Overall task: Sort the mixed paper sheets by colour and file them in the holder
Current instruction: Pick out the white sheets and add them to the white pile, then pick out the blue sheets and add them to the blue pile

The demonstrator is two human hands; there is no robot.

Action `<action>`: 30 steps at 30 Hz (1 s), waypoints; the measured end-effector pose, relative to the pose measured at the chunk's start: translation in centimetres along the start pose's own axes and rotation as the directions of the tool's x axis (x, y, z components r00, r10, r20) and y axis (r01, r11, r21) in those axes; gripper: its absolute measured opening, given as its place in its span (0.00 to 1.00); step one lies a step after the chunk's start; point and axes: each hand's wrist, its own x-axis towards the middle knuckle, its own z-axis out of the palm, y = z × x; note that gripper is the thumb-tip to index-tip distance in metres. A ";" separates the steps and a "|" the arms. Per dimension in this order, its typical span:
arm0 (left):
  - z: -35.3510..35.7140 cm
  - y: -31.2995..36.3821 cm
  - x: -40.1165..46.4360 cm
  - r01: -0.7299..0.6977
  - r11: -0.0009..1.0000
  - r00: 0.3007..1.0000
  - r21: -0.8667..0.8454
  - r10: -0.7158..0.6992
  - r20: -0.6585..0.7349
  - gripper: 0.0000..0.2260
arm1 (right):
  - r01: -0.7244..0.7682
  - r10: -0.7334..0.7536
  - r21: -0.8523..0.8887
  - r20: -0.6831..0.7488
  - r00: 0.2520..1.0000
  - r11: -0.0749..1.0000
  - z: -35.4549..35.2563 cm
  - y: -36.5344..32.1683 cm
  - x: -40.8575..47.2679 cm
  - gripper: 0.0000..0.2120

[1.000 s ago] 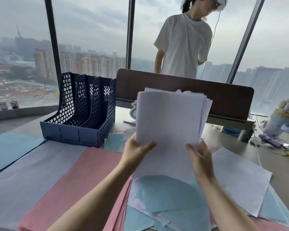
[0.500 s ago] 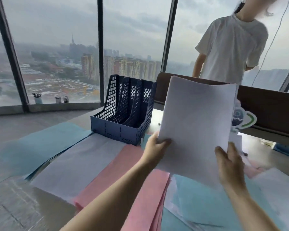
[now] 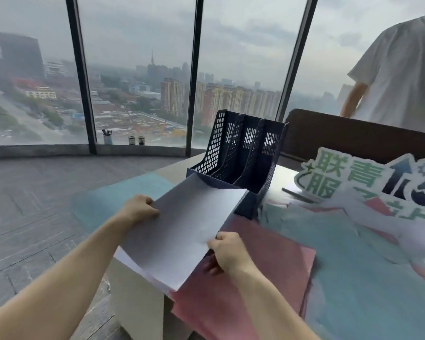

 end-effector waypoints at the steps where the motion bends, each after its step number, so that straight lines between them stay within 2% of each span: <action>1: -0.2 -0.8 0.5 0.013 0.999 1.000 0.038 -0.013 0.000 0.09 | -0.004 0.004 -0.017 0.006 1.000 1.000 0.9 0.1 0.7 0.08; 3: -0.1 -2.0 1.3 0.024 0.995 1.000 0.092 -0.025 0.005 0.09 | -0.006 0.005 -0.083 -0.012 1.000 0.997 1.9 0.4 1.7 0.09; 6: 0.3 -2.7 2.3 0.044 0.984 0.999 0.172 -0.048 0.018 0.09 | -0.023 0.001 -0.276 -0.078 0.997 0.961 2.1 1.0 2.8 0.11; 8: 0.8 -2.8 3.3 0.046 0.970 0.998 0.241 -0.055 0.031 0.20 | -0.056 0.016 -0.383 -0.106 0.994 0.922 2.0 1.2 3.1 0.13; 11: 1.6 -2.3 3.8 0.055 0.909 0.998 0.414 -0.063 0.007 0.31 | -0.058 -0.005 -0.453 -0.137 0.991 0.890 1.7 1.1 3.1 0.13; 12: 1.8 -1.8 3.6 0.060 0.885 0.998 0.462 -0.063 -0.008 0.34 | -0.046 -0.027 -0.456 -0.152 0.988 0.889 1.5 1.0 3.0 0.12; 14: 2.4 -0.1 2.9 0.050 0.869 0.998 0.493 -0.027 -0.053 0.32 | -0.018 -0.077 -0.433 -0.202 0.976 0.901 0.4 1.1 2.6 0.13; 17: 4.7 4.1 0.4 -0.102 0.930 0.990 0.354 0.129 -0.056 0.25 | -0.045 -0.103 -0.416 -0.325 0.940 0.908 -3.5 1.7 1.6 0.13; 19: 7.2 7.4 -1.8 -0.246 0.949 0.969 0.195 0.248 0.019 0.20 | -0.095 -0.102 -0.427 -0.417 0.903 0.899 -7.5 3.1 0.5 0.10; 22: 12.0 12.4 -5.2 -0.395 0.919 0.905 0.014 0.386 0.179 0.17 | -0.250 -0.075 -0.462 -0.578 0.813 0.851 -14.8 6.1 -2.3 0.07; 25: 17.2 16.9 -8.1 -0.492 0.869 0.818 -0.054 0.482 0.314 0.16 | -0.505 0.070 -0.461 -0.684 0.726 0.730 -22.1 9.3 -6.1 0.23; 27: 20.9 19.5 -9.4 -0.559 0.829 0.767 -0.022 0.528 0.364 0.16 | -0.640 0.164 -0.404 -0.750 0.640 0.654 -26.3 11.4 -9.1 0.28; 30: 25.7 23.3 -10.5 -0.627 0.777 0.718 0.055 0.549 0.429 0.24 | -0.745 0.269 -0.312 -0.793 0.546 0.590 -30.4 13.9 -13.0 0.37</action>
